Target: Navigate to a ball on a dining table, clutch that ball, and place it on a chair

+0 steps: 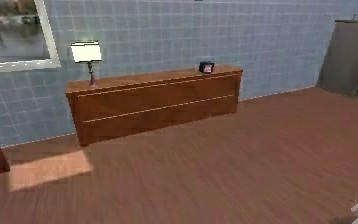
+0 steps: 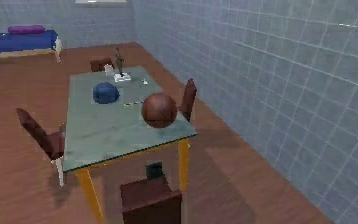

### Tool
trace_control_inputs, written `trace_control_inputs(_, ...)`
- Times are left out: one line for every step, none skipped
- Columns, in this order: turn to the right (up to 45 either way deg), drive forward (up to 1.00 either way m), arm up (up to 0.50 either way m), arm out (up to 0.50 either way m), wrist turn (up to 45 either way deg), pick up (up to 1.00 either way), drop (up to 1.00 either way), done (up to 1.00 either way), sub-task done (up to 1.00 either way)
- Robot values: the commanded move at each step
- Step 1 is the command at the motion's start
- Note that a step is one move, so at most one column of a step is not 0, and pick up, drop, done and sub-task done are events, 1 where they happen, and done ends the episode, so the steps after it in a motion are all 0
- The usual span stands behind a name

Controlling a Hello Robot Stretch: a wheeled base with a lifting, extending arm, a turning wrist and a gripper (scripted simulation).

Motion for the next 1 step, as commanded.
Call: trace_control_inputs(45.0,0.0,0.0,0.0,0.0,0.0,0.0,0.0,0.0)
